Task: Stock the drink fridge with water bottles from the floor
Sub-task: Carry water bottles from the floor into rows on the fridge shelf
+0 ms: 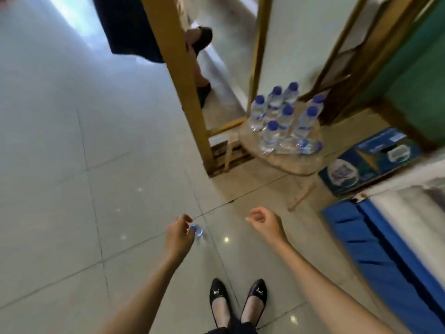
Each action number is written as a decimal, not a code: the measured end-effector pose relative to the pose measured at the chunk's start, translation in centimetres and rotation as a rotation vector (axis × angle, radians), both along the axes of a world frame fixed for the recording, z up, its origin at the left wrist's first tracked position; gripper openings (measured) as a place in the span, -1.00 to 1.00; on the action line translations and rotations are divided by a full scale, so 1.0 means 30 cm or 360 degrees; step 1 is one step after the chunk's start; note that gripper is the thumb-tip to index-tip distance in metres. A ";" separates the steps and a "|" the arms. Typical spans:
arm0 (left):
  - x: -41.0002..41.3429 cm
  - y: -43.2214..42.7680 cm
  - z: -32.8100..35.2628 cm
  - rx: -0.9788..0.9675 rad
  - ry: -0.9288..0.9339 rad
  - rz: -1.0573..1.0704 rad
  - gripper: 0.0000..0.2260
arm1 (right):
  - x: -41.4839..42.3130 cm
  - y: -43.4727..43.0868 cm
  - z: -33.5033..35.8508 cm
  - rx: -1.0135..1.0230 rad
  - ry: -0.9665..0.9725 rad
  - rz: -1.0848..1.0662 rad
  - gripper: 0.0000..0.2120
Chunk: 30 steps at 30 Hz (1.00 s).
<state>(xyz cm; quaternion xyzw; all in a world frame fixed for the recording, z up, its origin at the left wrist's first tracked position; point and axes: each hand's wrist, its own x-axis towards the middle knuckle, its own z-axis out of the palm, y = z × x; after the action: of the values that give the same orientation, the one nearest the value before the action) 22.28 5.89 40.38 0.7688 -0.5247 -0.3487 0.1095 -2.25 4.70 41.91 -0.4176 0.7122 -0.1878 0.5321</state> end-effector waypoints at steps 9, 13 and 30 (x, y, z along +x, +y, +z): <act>0.068 0.141 -1.087 0.0213 0.0184 0.0844 -0.37 | 0.190 0.001 -1.060 0.0066 0.0198 0.0292 -0.76; 0.065 0.094 -1.445 0.0101 0.0380 0.1007 -0.29 | 0.214 -0.020 -1.391 0.0049 0.0184 0.0322 -0.74; -0.148 -0.165 -1.116 -0.0071 0.0612 0.1030 -0.51 | -0.003 -0.120 -1.124 0.0032 0.0232 0.0023 -0.82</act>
<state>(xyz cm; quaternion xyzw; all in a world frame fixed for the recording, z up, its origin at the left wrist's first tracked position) 17.83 0.93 6.90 0.8128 -0.2319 -0.4225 0.3274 -2.33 1.10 8.19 -0.4299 0.7480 -0.1458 0.4842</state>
